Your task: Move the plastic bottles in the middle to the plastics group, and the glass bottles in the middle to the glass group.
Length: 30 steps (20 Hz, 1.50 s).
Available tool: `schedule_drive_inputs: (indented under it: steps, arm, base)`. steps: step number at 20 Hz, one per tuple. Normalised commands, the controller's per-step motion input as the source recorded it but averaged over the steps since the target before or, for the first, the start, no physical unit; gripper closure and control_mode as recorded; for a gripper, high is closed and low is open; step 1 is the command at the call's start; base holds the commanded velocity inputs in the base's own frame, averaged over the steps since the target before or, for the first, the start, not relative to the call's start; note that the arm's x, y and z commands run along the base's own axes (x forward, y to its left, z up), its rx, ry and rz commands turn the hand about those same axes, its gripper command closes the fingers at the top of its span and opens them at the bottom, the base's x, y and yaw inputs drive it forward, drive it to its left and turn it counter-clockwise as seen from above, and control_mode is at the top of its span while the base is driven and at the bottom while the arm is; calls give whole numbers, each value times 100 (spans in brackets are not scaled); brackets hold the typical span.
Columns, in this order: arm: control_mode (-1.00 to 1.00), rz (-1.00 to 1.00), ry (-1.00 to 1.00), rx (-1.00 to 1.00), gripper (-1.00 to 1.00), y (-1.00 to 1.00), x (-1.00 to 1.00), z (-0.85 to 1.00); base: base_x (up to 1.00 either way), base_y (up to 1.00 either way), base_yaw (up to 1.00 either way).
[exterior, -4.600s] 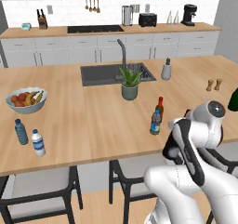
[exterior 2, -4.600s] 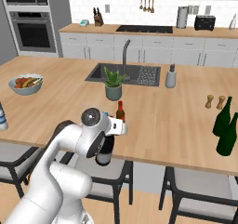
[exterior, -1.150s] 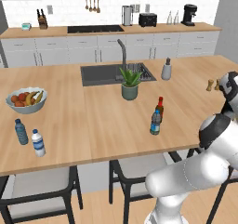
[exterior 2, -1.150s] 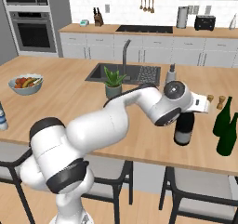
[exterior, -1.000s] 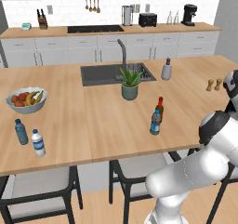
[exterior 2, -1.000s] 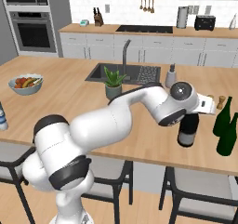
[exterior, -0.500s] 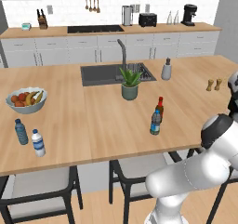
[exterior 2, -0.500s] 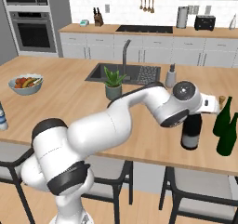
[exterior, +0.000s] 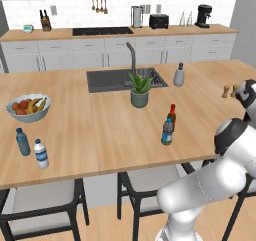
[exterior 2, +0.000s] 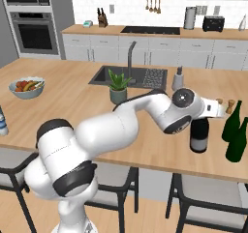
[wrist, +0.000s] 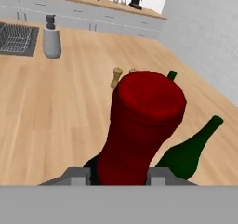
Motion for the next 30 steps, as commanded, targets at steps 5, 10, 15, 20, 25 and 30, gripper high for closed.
schedule_drive_inputs:
  steps: [5, 10, 15, 20, 25, 30]
  arm:
    - [-100, 0, 0, 12, 100, -23, 12, 0]
    - [-100, 0, 0, 3, 100, -5, 3, -30]
    - [-100, 0, 0, 0, 100, 0, 3, -41]
    - [-100, 0, 0, 0, 100, 0, 18, -2]
    - [-100, 0, 0, 0, 100, 0, 50, 0]
    - [-100, 0, -2, 0, 100, -6, 49, -2]
  base:
    - [0, 0, 0]
    - [0, 0, 0]
    - [0, 0, 0]
    - [0, 0, 0]
    - [0, 0, 0]
    - [0, 0, 0]
